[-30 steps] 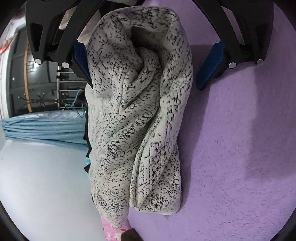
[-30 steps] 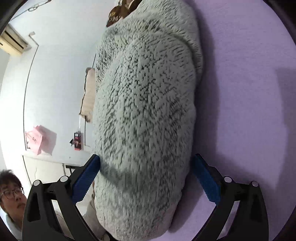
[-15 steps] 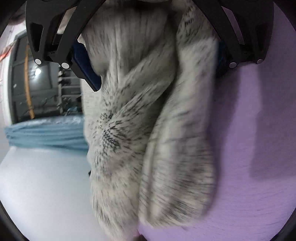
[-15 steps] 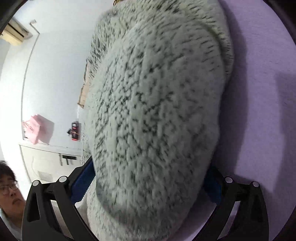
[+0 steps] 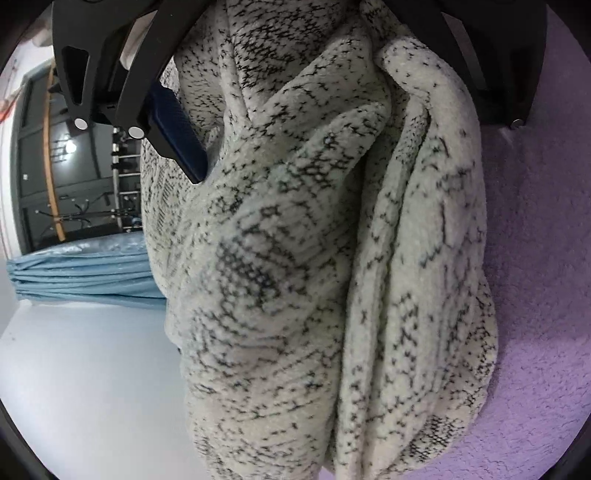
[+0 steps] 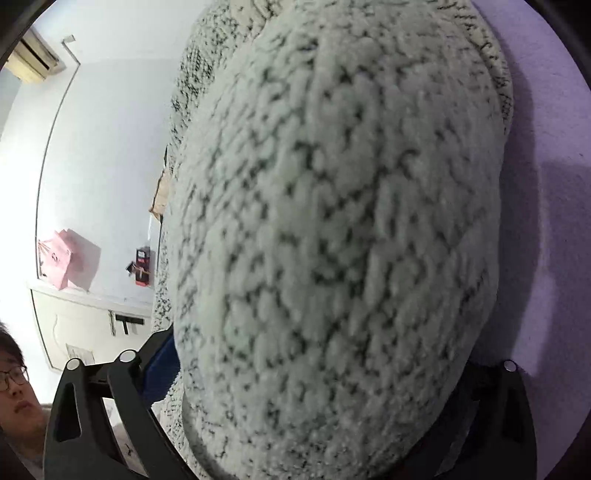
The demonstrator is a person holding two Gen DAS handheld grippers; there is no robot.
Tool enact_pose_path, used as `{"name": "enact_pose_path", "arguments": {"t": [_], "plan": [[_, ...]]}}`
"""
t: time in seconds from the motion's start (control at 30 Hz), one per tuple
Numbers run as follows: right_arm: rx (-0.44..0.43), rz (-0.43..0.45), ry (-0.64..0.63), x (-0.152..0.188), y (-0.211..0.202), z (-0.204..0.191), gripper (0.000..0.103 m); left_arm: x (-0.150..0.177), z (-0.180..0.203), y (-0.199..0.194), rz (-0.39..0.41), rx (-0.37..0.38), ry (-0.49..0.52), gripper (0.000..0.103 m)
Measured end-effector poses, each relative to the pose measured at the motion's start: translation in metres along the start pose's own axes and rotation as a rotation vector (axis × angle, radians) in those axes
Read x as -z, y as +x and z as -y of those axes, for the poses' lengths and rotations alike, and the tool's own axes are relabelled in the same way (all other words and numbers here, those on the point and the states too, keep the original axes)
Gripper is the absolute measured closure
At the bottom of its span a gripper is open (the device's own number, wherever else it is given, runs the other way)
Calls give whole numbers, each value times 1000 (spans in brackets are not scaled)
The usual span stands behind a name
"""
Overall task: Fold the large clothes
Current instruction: 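Grasp the folded hoodie bundle with both grippers and lift it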
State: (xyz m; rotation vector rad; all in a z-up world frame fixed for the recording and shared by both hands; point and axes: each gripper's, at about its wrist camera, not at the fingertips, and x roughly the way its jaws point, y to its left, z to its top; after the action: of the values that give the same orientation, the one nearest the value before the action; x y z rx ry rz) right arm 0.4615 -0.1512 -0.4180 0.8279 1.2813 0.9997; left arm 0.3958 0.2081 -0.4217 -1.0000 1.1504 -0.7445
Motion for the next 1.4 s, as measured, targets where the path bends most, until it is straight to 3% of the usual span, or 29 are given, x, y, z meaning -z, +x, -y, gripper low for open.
{"name": "enact_pose_path", "arguments": {"t": [0.23, 0.37, 0.6, 0.87, 1.1, 1.4], "plan": [[-66, 6, -48, 18, -3, -17, 22, 5, 11, -4, -21, 62, 25, 27], [-52, 9, -60, 26, -4, -22, 22, 7, 30, -21, 7, 74, 59, 28], [-29, -32, -154, 42, 19, -87, 24, 23, 58, -57, 56, 90, 88, 30], [-19, -68, -260, 66, 52, -149, 32, 42, 96, -114, 145, 75, 137, 34], [-32, -133, -353, 74, 106, -214, 33, 61, 112, -184, 262, 49, 145, 36], [-121, -273, -428, 83, 238, -291, 33, 89, 116, -317, 430, -81, 110, 36]]}}
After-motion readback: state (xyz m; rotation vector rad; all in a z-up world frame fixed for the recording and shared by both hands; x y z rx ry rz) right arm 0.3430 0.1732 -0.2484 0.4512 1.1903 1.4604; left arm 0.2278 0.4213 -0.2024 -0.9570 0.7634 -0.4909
